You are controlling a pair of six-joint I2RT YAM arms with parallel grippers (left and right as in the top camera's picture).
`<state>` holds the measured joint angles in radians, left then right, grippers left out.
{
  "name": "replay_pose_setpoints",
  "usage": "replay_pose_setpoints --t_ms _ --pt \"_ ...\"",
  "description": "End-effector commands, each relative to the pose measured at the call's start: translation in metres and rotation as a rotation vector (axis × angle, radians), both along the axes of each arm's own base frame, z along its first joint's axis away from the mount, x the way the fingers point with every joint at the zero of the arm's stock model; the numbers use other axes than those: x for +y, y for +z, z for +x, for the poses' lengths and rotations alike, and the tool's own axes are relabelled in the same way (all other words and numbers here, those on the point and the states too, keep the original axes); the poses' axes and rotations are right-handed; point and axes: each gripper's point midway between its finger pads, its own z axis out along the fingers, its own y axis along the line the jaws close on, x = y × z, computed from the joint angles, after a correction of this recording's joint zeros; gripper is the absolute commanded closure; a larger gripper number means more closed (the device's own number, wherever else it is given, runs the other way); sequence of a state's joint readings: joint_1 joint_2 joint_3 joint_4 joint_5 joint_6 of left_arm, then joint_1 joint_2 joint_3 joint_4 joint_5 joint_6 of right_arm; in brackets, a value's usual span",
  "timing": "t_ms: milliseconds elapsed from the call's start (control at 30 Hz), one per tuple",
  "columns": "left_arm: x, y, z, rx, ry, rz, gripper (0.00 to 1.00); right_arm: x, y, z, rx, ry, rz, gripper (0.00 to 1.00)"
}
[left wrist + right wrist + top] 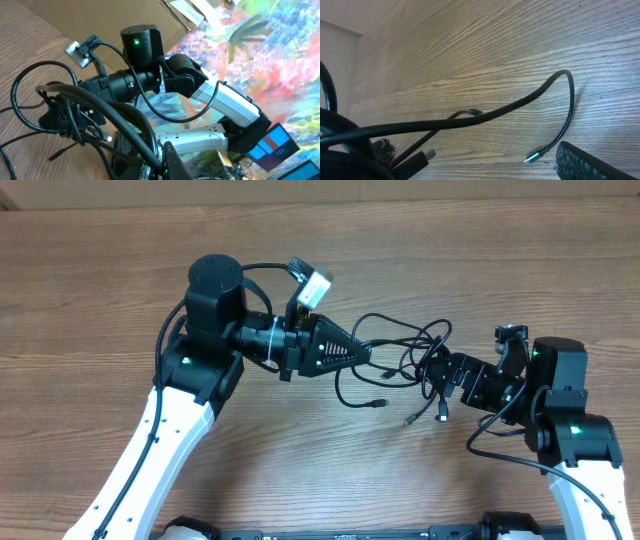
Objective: Untangle cables
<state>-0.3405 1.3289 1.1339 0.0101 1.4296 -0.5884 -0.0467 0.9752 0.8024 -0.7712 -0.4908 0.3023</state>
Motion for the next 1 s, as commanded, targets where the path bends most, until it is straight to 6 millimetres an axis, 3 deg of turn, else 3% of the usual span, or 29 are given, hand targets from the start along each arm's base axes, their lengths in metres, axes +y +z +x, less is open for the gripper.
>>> replay_pose_setpoints --t_ms 0,667,700,767,833,900,967 --pt "0.020 0.029 -0.023 -0.061 -0.101 -0.043 0.96 -0.052 -0.031 0.001 0.093 -0.208 -0.173 0.00" --pt "0.054 0.029 0.011 0.064 0.051 -0.016 0.95 -0.059 -0.035 -0.001 0.112 -0.234 -0.210 0.03" --pt "0.054 0.029 0.011 0.063 0.052 -0.016 0.95 -0.059 -0.035 -0.001 0.111 -0.234 -0.210 0.15" --pt "0.054 0.029 0.011 0.064 0.052 -0.016 0.95 -0.059 -0.035 -0.001 0.111 -0.233 -0.210 0.50" --pt "0.054 0.029 0.011 0.064 0.052 -0.016 0.96 -0.059 -0.035 -0.002 0.112 -0.233 -0.210 0.75" --pt "0.054 0.029 0.011 0.064 0.052 -0.016 0.96 -0.059 -0.035 -0.002 0.112 -0.233 -0.209 0.87" --pt "0.054 0.029 0.011 0.064 0.052 -0.016 0.96 -0.059 -0.035 -0.002 0.112 -0.233 -0.209 0.85"
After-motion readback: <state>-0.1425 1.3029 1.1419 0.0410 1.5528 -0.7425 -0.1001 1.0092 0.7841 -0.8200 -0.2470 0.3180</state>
